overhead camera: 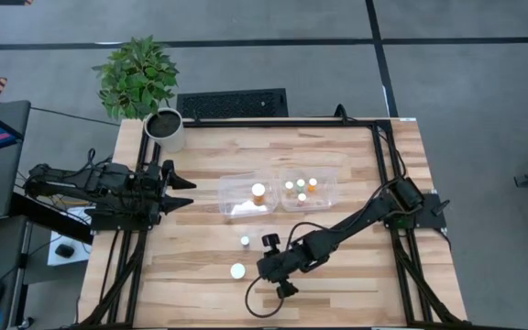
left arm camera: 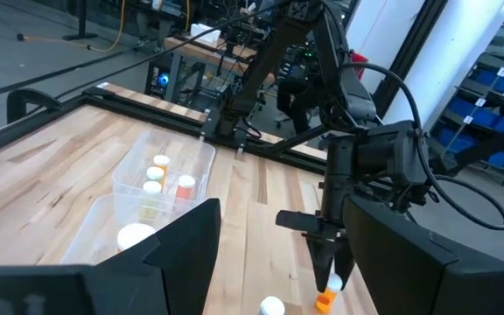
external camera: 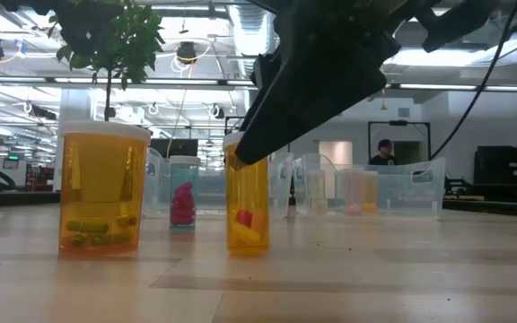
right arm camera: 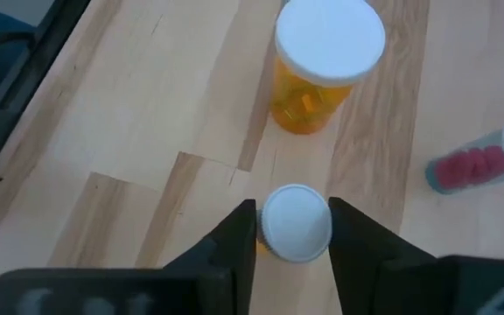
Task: Pick and place medicine bottles into bin by pill shape (circle, oval)
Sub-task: Put the small orange pill bottle into the left transparent bin
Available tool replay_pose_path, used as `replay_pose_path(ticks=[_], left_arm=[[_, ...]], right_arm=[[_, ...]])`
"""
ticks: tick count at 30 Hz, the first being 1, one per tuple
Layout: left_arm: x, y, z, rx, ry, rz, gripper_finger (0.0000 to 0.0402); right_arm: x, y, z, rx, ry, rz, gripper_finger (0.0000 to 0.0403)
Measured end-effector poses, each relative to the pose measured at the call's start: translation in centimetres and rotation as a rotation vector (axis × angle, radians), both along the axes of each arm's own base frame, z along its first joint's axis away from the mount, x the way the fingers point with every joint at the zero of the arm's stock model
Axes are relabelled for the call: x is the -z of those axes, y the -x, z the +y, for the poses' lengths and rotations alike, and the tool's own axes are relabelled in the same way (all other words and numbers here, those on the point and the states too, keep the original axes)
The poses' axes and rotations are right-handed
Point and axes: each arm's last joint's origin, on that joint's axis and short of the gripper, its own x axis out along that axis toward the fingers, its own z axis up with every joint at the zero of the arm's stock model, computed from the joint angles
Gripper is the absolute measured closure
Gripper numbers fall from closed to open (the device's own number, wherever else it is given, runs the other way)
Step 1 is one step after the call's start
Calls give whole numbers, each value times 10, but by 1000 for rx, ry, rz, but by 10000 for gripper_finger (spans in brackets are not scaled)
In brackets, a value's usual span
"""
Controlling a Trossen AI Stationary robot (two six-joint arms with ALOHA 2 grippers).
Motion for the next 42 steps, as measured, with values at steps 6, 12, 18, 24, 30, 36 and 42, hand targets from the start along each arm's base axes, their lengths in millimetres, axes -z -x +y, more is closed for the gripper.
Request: replay_pose_path(ticks=[6, 12, 18, 24, 30, 36, 42], left_arm=[[0, 0, 0, 0, 0, 0, 166], [1, 0, 0, 0, -1, 8, 166], [2, 0, 0, 1, -3, 17, 166], [1, 1, 0, 3, -3, 14, 166], [2, 0, 0, 5, -8, 20, 166], [2, 2, 0, 8, -16, 23, 166], [3, 3, 0, 8, -21, 22, 166]], right_arm=[[-13, -1, -11, -23, 38, -11, 272], [-48, 2, -37, -12, 62, -59, 263], [-90, 10, -80, 34, 106, -117, 269], [-104, 4, -127, 143, 119, -160, 266], [-81, -7, -157, 216, 129, -115, 263], [-52, -19, -171, 264, 117, -87, 268], [-39, -22, -182, 295, 118, -55, 266]])
